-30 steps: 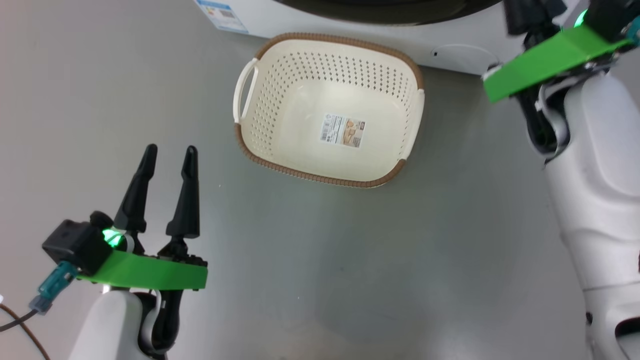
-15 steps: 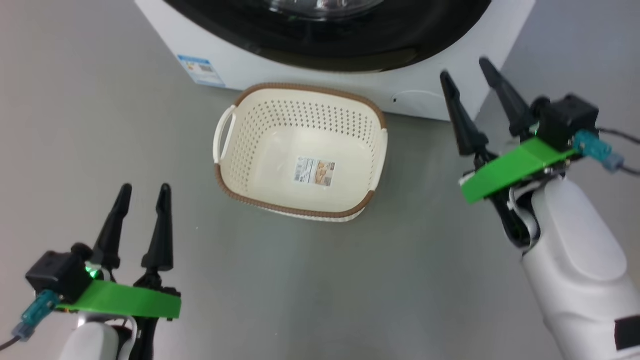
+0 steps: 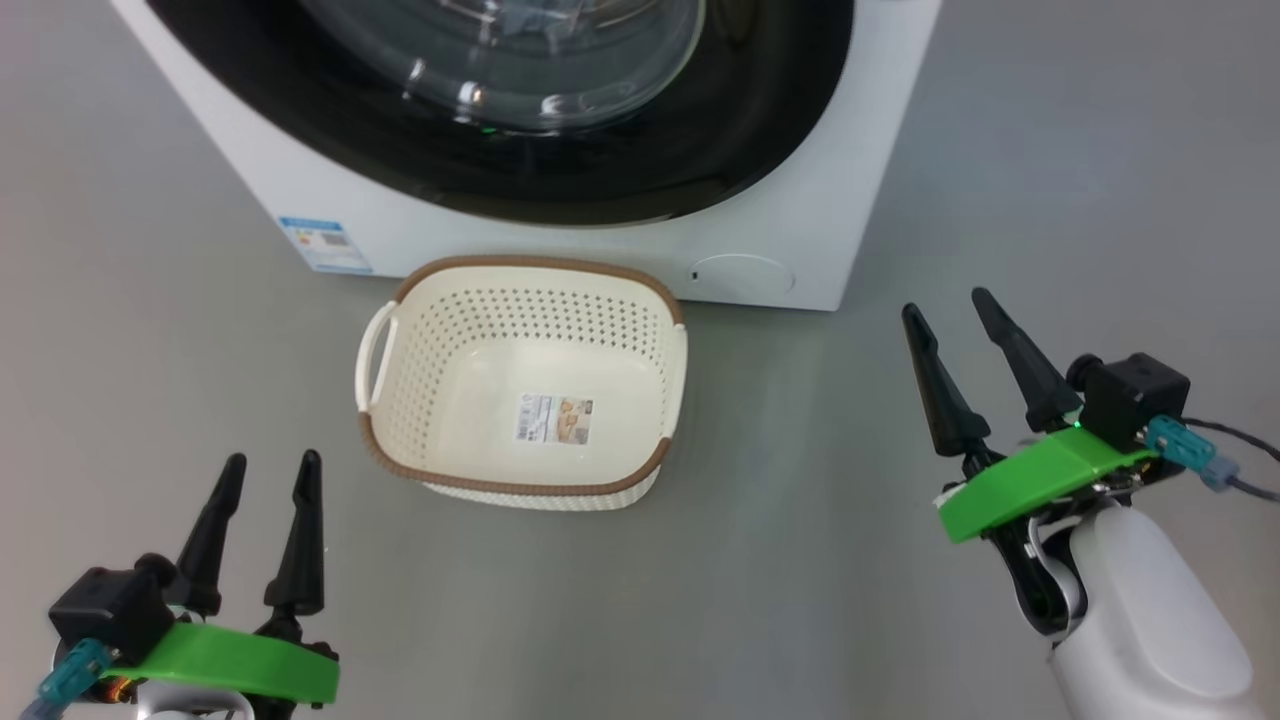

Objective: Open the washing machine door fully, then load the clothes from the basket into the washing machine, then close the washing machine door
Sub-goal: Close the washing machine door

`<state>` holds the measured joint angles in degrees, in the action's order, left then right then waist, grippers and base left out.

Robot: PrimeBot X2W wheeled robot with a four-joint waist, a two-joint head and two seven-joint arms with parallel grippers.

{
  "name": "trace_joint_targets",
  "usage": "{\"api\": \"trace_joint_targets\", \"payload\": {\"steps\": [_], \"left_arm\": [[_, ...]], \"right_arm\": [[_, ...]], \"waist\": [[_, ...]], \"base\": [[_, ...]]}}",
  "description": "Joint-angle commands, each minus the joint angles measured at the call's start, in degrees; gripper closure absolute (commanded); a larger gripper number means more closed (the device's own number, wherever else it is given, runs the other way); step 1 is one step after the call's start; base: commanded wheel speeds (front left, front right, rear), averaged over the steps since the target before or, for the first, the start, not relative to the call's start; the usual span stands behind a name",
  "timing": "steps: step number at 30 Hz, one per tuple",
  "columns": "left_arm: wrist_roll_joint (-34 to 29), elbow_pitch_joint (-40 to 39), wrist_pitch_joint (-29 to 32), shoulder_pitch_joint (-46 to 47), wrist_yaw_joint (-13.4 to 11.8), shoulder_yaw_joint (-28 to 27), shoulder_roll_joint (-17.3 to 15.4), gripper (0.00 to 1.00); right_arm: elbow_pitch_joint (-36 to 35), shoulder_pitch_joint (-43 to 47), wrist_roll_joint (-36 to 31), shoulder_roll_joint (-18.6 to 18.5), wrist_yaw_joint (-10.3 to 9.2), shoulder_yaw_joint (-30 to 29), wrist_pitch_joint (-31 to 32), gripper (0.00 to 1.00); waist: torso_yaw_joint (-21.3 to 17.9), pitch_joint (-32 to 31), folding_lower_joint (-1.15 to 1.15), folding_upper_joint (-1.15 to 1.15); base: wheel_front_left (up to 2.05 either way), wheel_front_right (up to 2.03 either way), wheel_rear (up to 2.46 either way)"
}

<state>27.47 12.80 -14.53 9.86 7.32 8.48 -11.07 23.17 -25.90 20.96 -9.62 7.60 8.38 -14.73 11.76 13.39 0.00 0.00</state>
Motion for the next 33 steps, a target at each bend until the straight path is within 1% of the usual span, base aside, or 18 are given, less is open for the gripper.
{"api": "trace_joint_targets", "payload": {"steps": [1,8,9,17,25,33], "left_arm": [[0.07,-0.84,-0.47,0.20,0.17,-2.25,-2.29,0.00],[0.10,-0.36,-0.47,-1.43,0.17,-3.13,-3.08,0.00],[0.13,-0.24,-0.47,-1.95,0.17,-3.52,-3.29,0.00],[0.19,0.00,-0.47,-3.30,0.17,-5.68,-3.80,0.00],[-0.16,0.05,-0.47,-4.44,0.17,-7.56,-3.93,0.00],[-0.29,0.23,-0.47,-5.02,0.17,-8.86,-4.10,0.00]], "right_arm": [[-1.78,1.25,0.35,0.64,-0.11,0.65,-0.27,0.00],[-3.57,6.45,0.55,0.69,-0.11,-1.74,-0.27,0.00],[-4.07,7.64,0.49,0.53,-0.11,-2.40,-0.27,0.00],[-5.64,11.68,0.75,0.33,-0.11,-4.94,-0.27,0.00],[-6.81,14.36,1.01,0.29,-0.11,-6.54,-0.27,0.00],[-8.25,17.11,0.92,0.26,-0.11,-8.20,-0.27,0.00]], "waist": [[-2.07,-1.78,0.00,0.00],[-5.25,-3.41,0.00,0.00],[-6.20,-3.66,0.00,0.00],[-9.82,-4.24,0.00,0.00],[-12.21,-4.74,0.00,0.00],[-13.19,-4.98,0.00,0.00]], "base": [[0.00,0.00,0.00],[0.00,0.00,0.00],[0.00,0.00,0.00],[0.00,0.00,0.00],[0.00,0.00,0.00],[0.00,0.00,0.00]]}}
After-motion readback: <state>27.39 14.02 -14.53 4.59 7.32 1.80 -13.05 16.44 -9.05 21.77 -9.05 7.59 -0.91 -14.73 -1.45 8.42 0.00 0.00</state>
